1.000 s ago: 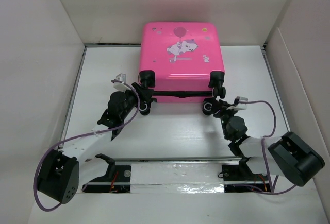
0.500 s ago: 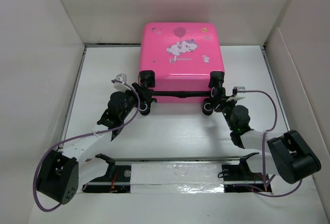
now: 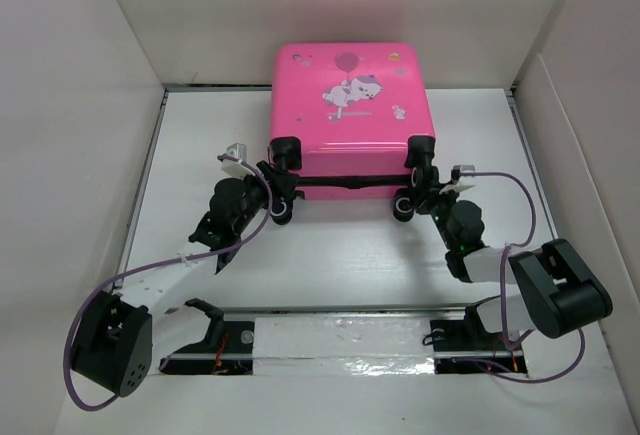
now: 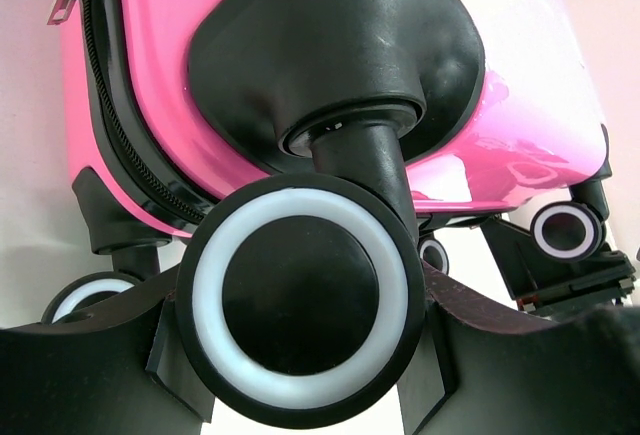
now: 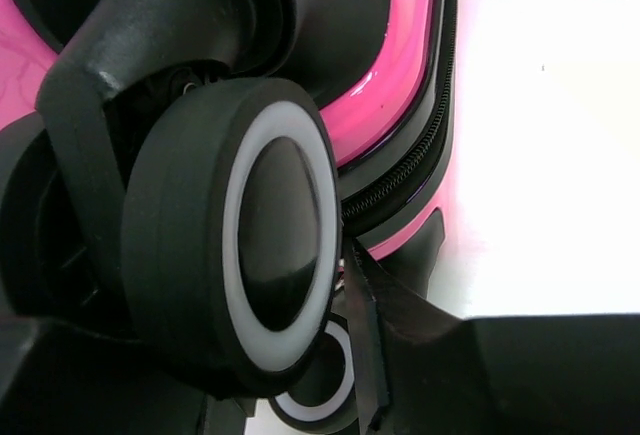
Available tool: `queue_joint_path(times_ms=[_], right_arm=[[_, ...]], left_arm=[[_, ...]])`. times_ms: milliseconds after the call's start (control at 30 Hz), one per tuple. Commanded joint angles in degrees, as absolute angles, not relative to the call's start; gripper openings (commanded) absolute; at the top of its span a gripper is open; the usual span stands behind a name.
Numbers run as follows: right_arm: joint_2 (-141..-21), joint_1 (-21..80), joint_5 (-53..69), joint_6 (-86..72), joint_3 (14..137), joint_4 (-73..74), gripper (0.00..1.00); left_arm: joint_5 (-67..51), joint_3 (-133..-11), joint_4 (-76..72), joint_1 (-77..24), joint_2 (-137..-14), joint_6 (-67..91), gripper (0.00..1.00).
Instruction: Pack the luggage
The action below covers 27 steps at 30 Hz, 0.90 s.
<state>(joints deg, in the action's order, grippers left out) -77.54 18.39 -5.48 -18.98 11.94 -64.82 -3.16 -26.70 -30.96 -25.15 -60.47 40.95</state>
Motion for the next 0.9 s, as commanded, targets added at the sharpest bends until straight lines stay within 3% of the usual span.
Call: queue_joint_path(times_ms=[0, 67, 233, 400, 667, 867], right_arm=[[-78.93, 18.80, -10.80, -19.25, 15.56, -67.51, 0.43], [-78.49, 19.42, -13.08, -19.16, 16.08, -66.54, 0.42], [-79.27, 20.04, -14.51, -18.46, 16.61, -68.46, 0.17], [-80.51, 20.04, -14.41, -18.02, 16.44, -70.82, 0.01], [-83.31, 26.44, -18.97, -17.14, 14.15, -77.60, 0.00], [-96.40, 47.35, -33.46, -13.19, 19.41, -88.31, 0.00]], left_arm=[[-4.48, -28.74, -42.54, -25.14, -57.92, 41.13, 0.00], [-4.13, -28.74, -42.36, -25.14, -57.66, 41.04, 0.00], [-4.04, -28.83, -42.36, -25.14, -57.66, 40.87, 0.00], [-4.13, -28.92, -42.63, -25.14, -58.01, 40.96, 0.00], [-6.41, -28.74, -44.20, -25.14, -59.23, 42.01, 0.00], [-9.94, -29.79, -49.74, -26.89, -64.06, 44.65, 0.00]])
